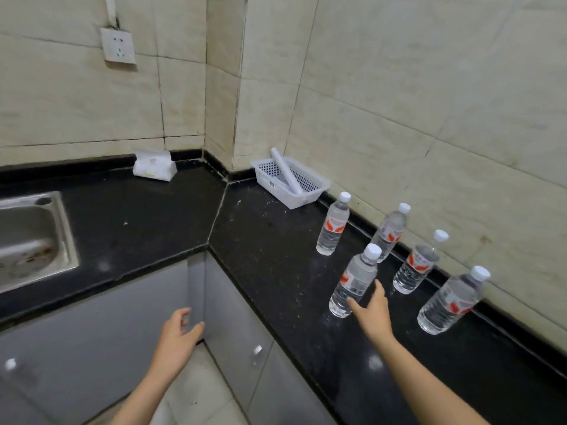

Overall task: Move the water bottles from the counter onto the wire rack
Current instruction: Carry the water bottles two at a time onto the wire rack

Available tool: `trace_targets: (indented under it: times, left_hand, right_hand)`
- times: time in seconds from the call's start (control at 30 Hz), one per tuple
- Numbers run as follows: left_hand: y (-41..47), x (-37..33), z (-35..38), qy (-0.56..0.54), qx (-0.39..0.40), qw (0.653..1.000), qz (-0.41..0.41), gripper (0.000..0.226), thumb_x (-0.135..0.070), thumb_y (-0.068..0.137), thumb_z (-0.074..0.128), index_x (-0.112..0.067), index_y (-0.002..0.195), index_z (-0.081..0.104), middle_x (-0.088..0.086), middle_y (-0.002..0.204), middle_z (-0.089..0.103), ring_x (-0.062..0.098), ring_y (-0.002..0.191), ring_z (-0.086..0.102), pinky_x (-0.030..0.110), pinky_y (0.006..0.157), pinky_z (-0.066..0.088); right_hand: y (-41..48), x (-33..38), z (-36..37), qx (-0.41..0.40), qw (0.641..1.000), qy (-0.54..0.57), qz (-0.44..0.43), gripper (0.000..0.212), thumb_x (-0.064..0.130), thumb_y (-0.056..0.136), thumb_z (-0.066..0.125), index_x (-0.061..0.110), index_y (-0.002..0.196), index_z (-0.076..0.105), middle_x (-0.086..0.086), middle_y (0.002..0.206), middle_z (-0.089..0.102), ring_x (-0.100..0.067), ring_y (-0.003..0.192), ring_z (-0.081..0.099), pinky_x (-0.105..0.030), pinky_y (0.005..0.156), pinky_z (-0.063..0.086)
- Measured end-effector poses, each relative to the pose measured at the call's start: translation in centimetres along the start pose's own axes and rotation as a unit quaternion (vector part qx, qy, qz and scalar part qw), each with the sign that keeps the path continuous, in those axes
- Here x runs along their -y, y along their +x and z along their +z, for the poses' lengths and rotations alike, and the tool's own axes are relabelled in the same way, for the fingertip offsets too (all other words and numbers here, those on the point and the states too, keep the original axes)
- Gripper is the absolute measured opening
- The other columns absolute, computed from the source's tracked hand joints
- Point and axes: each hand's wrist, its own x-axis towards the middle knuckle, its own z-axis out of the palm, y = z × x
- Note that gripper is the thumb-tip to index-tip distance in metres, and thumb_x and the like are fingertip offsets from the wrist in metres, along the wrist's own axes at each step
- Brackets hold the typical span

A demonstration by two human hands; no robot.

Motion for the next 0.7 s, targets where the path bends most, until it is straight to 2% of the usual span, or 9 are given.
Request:
trace_targets:
  times: [0.07, 0.17, 0.27, 0.33, 0.47, 0.57, 0.63, 0.7]
  left_hand:
    - [2.3, -1.5, 1.4, 0.015, 0.013, 1.000, 0.009, 0.042, -0.012, 0.086, 0.058, -0.002, 0.125, 0.046, 0.022, 0.123, 0.048, 0.033, 0.108, 0.050, 0.037, 0.087, 0.038]
    - [5.8, -4.4, 3.2, 0.028, 0.023, 0.999, 0.026, 0.042, -0.013, 0.087, 0.057, -0.004, 0.125, 0.045, 0.020, 0.124, 0.049, 0.031, 0.111, 0.049, 0.033, 0.086, 0.036]
    - [9.0, -6.9, 4.4, 0.053, 0.031, 0.998, 0.034, 0.041, -0.012, 0.086, 0.058, -0.004, 0.125, 0.046, 0.020, 0.123, 0.049, 0.031, 0.114, 0.049, 0.036, 0.092, 0.037]
    - [10.8, -8.1, 5.5, 0.061, 0.036, 0.997, 0.035, 0.040, -0.010, 0.085, 0.059, -0.004, 0.123, 0.048, 0.020, 0.122, 0.050, 0.031, 0.112, 0.049, 0.038, 0.095, 0.037]
    - [13.7, -10.0, 9.0, 0.099, 0.072, 0.992, 0.040, 0.039, -0.011, 0.084, 0.061, -0.005, 0.120, 0.050, 0.017, 0.114, 0.050, 0.026, 0.099, 0.050, 0.037, 0.090, 0.039]
    - [15.8, -11.8, 12.5, 0.106, 0.107, 0.986, 0.065, 0.040, -0.010, 0.082, 0.063, -0.005, 0.119, 0.051, 0.012, 0.106, 0.051, 0.022, 0.092, 0.051, 0.031, 0.083, 0.040]
    - [17.6, -13.2, 14.8, 0.097, 0.142, 0.981, 0.095, 0.042, -0.008, 0.079, 0.066, -0.007, 0.119, 0.052, 0.010, 0.104, 0.052, 0.021, 0.089, 0.051, 0.025, 0.076, 0.039]
    - [19.5, -14.7, 17.2, 0.084, 0.196, 0.970, 0.120, 0.050, -0.007, 0.077, 0.069, -0.008, 0.123, 0.049, 0.009, 0.107, 0.051, 0.020, 0.093, 0.051, 0.017, 0.073, 0.040]
  right_hand:
    - [2.1, 0.3, 1.1, -0.034, 0.999, 0.039, 0.004, 0.079, 0.015, 0.073, 0.073, 0.010, 0.137, 0.027, -0.021, 0.131, 0.046, -0.036, 0.121, 0.044, -0.044, 0.100, 0.038]
    - [4.8, 0.7, 2.6, -0.093, 0.992, 0.078, 0.047, 0.094, 0.022, 0.070, 0.077, 0.015, 0.141, 0.017, -0.022, 0.138, 0.037, -0.038, 0.125, 0.039, -0.048, 0.100, 0.036]
    - [7.1, 0.5, 3.9, -0.162, 0.980, 0.091, 0.070, 0.095, 0.026, 0.063, 0.080, 0.022, 0.138, 0.023, -0.017, 0.135, 0.044, -0.037, 0.120, 0.046, -0.051, 0.095, 0.041]
    - [8.8, 0.3, 4.3, -0.185, 0.971, 0.121, 0.089, 0.089, 0.026, 0.061, 0.079, 0.026, 0.134, 0.028, -0.012, 0.131, 0.050, -0.036, 0.114, 0.051, -0.048, 0.090, 0.043]
    - [11.8, -0.8, 3.7, -0.168, 0.961, 0.190, 0.107, 0.080, 0.019, 0.063, 0.077, 0.027, 0.128, 0.032, -0.005, 0.116, 0.057, -0.031, 0.101, 0.057, -0.036, 0.083, 0.041]
    - [12.8, -2.0, 2.6, -0.144, 0.960, 0.221, 0.095, 0.078, 0.014, 0.064, 0.078, 0.025, 0.127, 0.033, 0.001, 0.107, 0.054, -0.021, 0.094, 0.054, -0.031, 0.083, 0.039]
    - [13.1, -2.6, 2.0, -0.128, 0.959, 0.236, 0.090, 0.076, 0.008, 0.065, 0.077, 0.022, 0.126, 0.034, 0.003, 0.105, 0.053, -0.016, 0.092, 0.054, -0.030, 0.084, 0.040]
    - [13.0, -3.3, 1.7, -0.108, 0.957, 0.254, 0.088, 0.074, 0.000, 0.065, 0.076, 0.024, 0.120, 0.033, 0.010, 0.101, 0.053, -0.004, 0.087, 0.056, -0.018, 0.080, 0.041]
